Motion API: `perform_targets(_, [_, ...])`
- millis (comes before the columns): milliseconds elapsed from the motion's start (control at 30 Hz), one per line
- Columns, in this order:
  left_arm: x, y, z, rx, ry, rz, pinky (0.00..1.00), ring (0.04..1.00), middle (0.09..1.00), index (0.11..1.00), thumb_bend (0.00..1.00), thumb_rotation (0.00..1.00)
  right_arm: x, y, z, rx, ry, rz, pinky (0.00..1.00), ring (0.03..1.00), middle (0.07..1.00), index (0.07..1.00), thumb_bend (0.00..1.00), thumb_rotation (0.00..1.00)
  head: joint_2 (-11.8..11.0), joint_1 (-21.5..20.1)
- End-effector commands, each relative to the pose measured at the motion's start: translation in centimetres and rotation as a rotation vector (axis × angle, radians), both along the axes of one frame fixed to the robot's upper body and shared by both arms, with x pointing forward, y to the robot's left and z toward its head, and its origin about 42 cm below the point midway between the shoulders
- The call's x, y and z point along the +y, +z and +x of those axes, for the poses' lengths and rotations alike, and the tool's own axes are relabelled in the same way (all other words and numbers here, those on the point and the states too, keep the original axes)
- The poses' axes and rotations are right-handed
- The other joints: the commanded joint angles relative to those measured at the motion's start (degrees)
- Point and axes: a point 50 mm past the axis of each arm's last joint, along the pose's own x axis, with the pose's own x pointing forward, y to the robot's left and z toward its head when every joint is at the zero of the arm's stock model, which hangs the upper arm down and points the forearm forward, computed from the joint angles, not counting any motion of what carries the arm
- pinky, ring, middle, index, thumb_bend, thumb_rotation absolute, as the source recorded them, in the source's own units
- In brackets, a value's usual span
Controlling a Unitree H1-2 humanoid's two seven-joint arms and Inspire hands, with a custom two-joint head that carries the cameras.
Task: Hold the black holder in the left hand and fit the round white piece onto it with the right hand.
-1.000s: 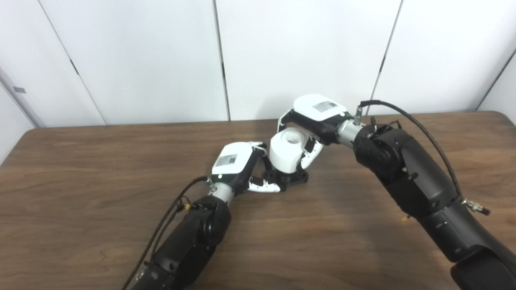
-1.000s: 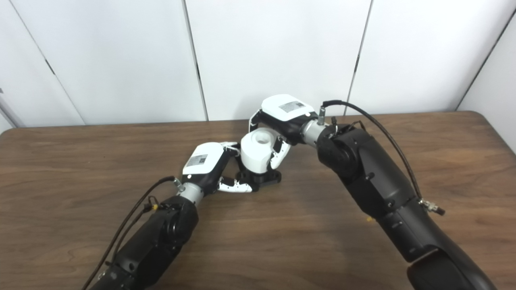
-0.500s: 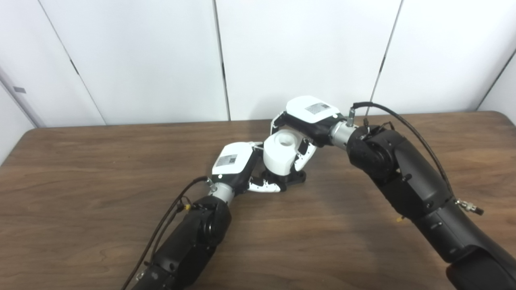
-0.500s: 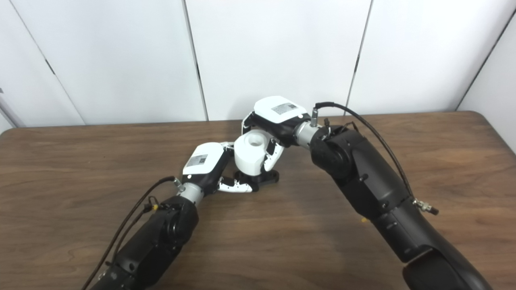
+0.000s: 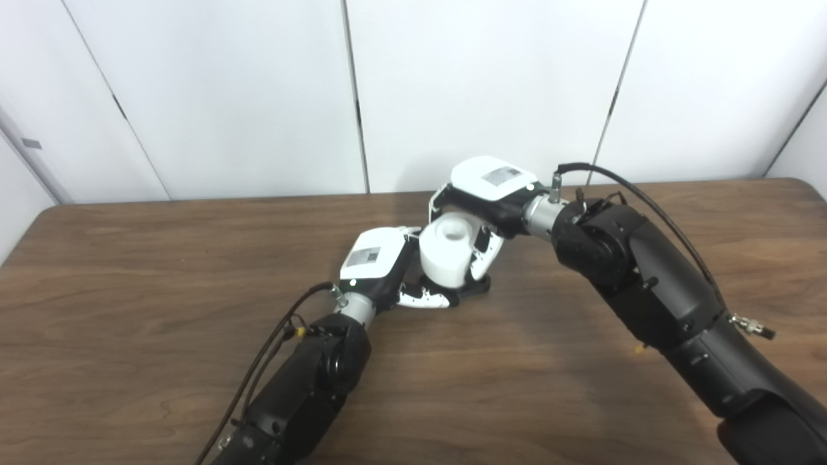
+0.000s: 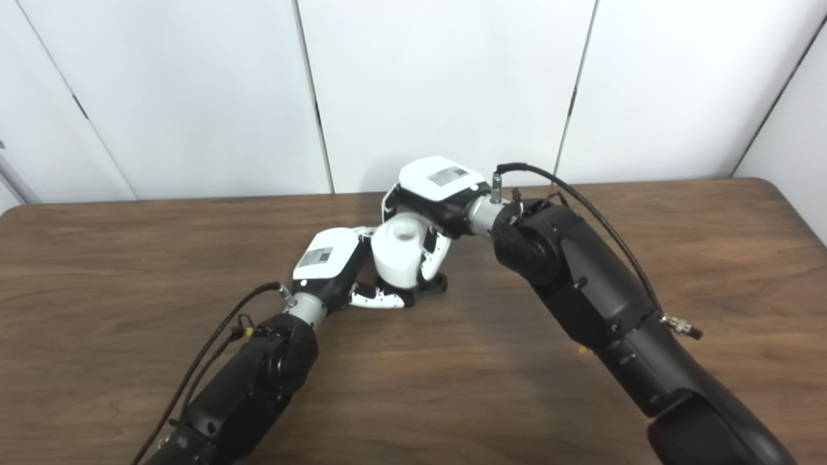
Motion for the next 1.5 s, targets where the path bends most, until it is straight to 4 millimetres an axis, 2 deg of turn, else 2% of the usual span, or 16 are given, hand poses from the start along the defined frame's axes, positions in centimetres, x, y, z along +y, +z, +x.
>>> perform_targets(0, [2.79,-7.24,-3.51,0.334,0.037,0.1,0.74,0.886,0.85,0.48,0.52,0.08,-0.56,1.98,0.49,-0.036,0.006,-0.027,0.72,0.785,0.744,0.482,0.52,0.13,0.0,-0.1])
perform_targets(267, [2.94,-7.29,-3.51,0.33,0.045,0.107,0.73,0.874,0.845,0.48,0.52,0.08,-1.16,2.18,0.64,-0.035,-0.024,-0.035,0.74,0.797,0.743,0.482,0.52,0.13,-0.1,-0.4])
perform_targets(833, [3.1,-7.35,-3.64,0.334,0.045,0.11,0.74,0.885,0.85,0.48,0.52,0.08,-1.39,2.11,0.51,-0.029,-0.031,-0.013,0.72,0.777,0.746,0.489,0.52,0.14,-0.1,-0.4])
perform_targets(867, [3.11,-7.36,-3.64,0.333,0.044,0.11,0.73,0.882,0.848,0.48,0.52,0.08,-1.37,2.14,0.51,-0.025,-0.034,-0.013,0.71,0.78,0.768,0.62,0.69,0.18,-0.1,-0.4])
perform_targets(900, [3.09,-7.34,-3.63,0.332,0.044,0.11,0.73,0.881,0.847,0.48,0.52,0.08,-1.33,2.18,0.5,-0.021,-0.037,-0.014,0.71,0.782,0.78,0.688,0.77,0.2,-0.1,-0.4])
perform_targets(967, [3.07,-7.35,-3.64,0.338,0.047,0.102,0.73,0.883,0.847,0.48,0.52,0.08,-1.22,2.28,0.48,-0.018,-0.046,-0.019,0.7,0.796,0.822,0.846,0.88,0.25,-0.1,-0.4])
perform_targets(1067, [3.06,-7.35,-3.66,0.339,0.045,0.11,0.74,0.887,0.852,0.481,0.52,0.08,-1.19,2.43,0.53,-0.016,-0.056,-0.018,0.69,0.808,0.854,0.952,0.94,0.27,-0.2,-0.4])
perform_targets(1167, [3.07,-7.38,-3.66,0.338,0.042,0.109,0.74,0.884,0.852,0.48,0.52,0.08,-1.18,2.63,0.57,-0.02,-0.06,-0.017,0.69,0.813,0.865,0.98,0.95,0.27,-0.2,-0.4])
perform_targets(1467, [3.14,-7.53,-3.6,0.335,0.037,0.12,0.72,0.881,0.854,0.481,0.52,0.08,-1.14,2.88,0.59,-0.022,-0.064,-0.025,0.7,0.814,0.86,0.97,0.96,0.26,-0.1,-0.3])
